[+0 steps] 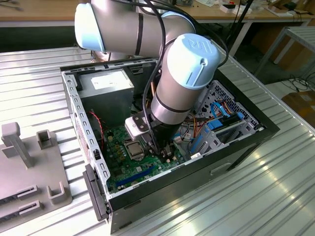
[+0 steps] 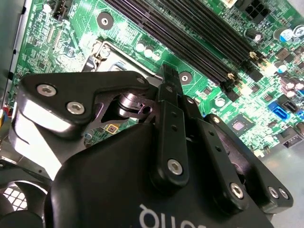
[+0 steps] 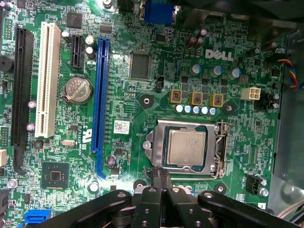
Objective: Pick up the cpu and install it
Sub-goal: 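Close the cpu cover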
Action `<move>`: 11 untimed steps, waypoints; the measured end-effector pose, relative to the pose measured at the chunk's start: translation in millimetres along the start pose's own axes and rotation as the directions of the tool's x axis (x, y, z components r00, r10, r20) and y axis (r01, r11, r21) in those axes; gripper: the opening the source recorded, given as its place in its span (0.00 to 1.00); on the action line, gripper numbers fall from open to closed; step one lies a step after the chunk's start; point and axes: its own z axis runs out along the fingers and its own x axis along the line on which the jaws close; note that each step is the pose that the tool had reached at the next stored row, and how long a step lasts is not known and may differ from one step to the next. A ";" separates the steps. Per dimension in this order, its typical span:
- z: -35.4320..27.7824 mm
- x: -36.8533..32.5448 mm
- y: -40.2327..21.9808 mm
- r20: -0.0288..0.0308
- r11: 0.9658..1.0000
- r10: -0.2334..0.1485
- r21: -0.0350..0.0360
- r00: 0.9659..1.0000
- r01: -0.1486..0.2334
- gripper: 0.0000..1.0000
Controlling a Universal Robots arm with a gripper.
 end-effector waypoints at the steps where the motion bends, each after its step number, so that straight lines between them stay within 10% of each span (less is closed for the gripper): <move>1: 0.0 0.0 0.0 0.000 1.000 0.000 0.000 1.000 0.000 0.11; 11: 0.0 0.2 -2.2 0.000 1.000 0.000 0.000 1.000 0.000 0.11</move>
